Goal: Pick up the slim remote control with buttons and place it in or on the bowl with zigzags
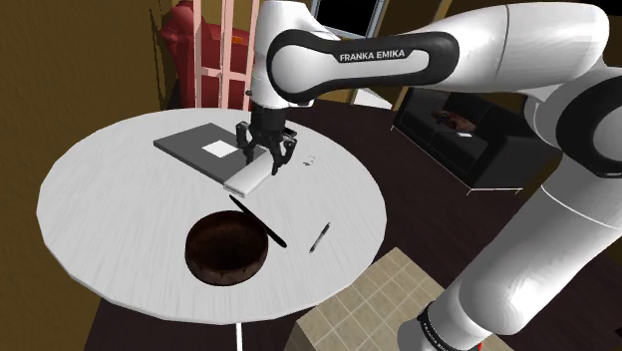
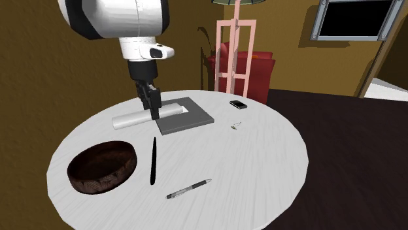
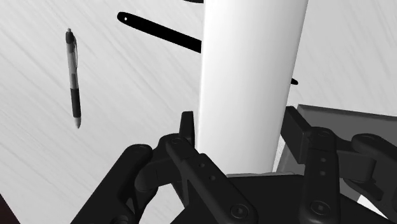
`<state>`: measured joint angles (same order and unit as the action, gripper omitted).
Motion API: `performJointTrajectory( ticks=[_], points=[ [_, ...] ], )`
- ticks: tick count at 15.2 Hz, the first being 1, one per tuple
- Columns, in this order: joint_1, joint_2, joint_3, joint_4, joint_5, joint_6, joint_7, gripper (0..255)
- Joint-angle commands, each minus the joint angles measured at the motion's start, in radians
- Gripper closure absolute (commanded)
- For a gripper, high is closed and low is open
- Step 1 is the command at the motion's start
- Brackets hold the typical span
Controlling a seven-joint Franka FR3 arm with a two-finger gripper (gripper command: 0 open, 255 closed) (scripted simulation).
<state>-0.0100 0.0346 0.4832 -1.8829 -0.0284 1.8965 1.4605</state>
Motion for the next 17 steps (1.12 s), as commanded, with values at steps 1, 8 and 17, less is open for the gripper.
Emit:
performJointTrajectory(
  ticks=[1, 8, 17],
  points=[
    [0.023, -0.021, 0.022, -0.024, 0.011, 0.005, 0.042, 255],
    [0.102, -0.048, 0.102, -0.048, 0.029, 0.004, 0.195, 255],
    [0.135, -0.024, 0.136, -0.104, 0.015, 0.079, 0.269, 255]
  ],
)
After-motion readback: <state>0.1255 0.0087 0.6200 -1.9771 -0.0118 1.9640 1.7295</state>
